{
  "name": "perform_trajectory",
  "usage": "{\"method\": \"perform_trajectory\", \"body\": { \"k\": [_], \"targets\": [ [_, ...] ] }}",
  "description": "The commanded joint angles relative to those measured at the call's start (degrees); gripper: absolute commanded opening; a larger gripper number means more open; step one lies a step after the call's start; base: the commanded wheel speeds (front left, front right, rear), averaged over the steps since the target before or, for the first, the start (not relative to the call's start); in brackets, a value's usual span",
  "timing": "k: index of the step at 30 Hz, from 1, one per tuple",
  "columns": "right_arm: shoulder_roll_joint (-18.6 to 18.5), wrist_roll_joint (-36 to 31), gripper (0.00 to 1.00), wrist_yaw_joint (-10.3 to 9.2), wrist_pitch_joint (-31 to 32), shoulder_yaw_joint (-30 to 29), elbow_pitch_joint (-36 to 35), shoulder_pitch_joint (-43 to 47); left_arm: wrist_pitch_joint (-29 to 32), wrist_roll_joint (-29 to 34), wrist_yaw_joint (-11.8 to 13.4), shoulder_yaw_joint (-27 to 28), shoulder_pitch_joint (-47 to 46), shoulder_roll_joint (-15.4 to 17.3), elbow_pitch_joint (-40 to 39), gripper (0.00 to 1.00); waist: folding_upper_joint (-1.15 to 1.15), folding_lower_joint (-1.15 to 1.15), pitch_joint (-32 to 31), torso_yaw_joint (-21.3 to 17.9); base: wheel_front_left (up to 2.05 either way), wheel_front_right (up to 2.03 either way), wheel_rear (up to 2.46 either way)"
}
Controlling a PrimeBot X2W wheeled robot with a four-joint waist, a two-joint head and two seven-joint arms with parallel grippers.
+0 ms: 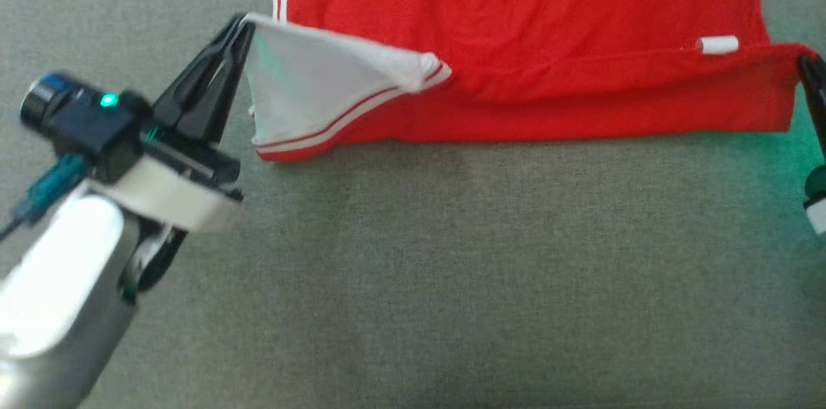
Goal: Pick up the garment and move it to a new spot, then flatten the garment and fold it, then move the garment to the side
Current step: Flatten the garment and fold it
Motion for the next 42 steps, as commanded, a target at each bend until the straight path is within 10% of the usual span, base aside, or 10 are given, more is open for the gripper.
{"method": "perform_trajectory", "body": {
  "k": [1,13,14,15,16,17,36,42],
  "targets": [
    [-1.61,0.48,0.0,-0.05,-0.39,0.29,-0.63,0.19,-0.48,0.53,-0.2,2.5,-2.6,1.68,-0.99,0.0,0.0,-0.02,0.88,-0.01,0.0,0.0,0.0],
    [0.64,1.54,0.07,-0.05,-0.84,3.65,4.51,-6.89,-3.58,4.14,-2.43,0.46,-13.82,-1.32,13.39,0.0,0.0,-0.02,3.57,-1.27,0.0,0.0,0.0],
    [1.14,1.32,0.82,-0.05,-0.85,2.94,5.13,-7.2,-3.94,4.03,-2.08,0.64,-13.82,-1.58,14.25,0.0,0.0,-0.02,3.58,-1.33,0.0,0.0,0.0],
    [1.69,0.99,1.0,-0.05,-0.86,2.29,5.61,-7.37,-4.18,3.83,-1.68,0.84,-13.72,-1.86,15.09,0.37,0.0,-0.02,3.53,-1.37,0.0,0.0,0.0],
    [2.23,0.53,1.0,-0.05,-0.86,1.71,5.83,-7.45,-4.44,3.75,-1.26,0.98,-13.56,-2.08,15.75,0.95,0.0,-0.02,3.45,-1.41,0.0,0.0,0.0],
    [2.73,0.03,1.0,-0.05,-0.87,1.2,5.87,-7.45,-4.86,3.54,-0.82,1.2,-13.26,-2.35,16.14,1.0,0.0,-0.02,3.32,-1.46,0.0,0.0,0.0],
    [11.92,-6.79,1.0,-0.05,-0.88,-6.65,0.96,-0.16,-0.86,-8.58,11.01,3.66,12.99,-6.21,11.0,1.0,0.0,-0.02,-1.24,-4.21,0.0,0.0,0.0],
    [12.56,-6.67,1.0,-0.05,-0.88,-6.83,1.03,0.4,-0.35,-9.44,10.74,3.41,13.69,-6.33,11.22,1.0,0.0,-0.02,-1.26,-4.58,0.0,0.0,0.0]
  ]
}}
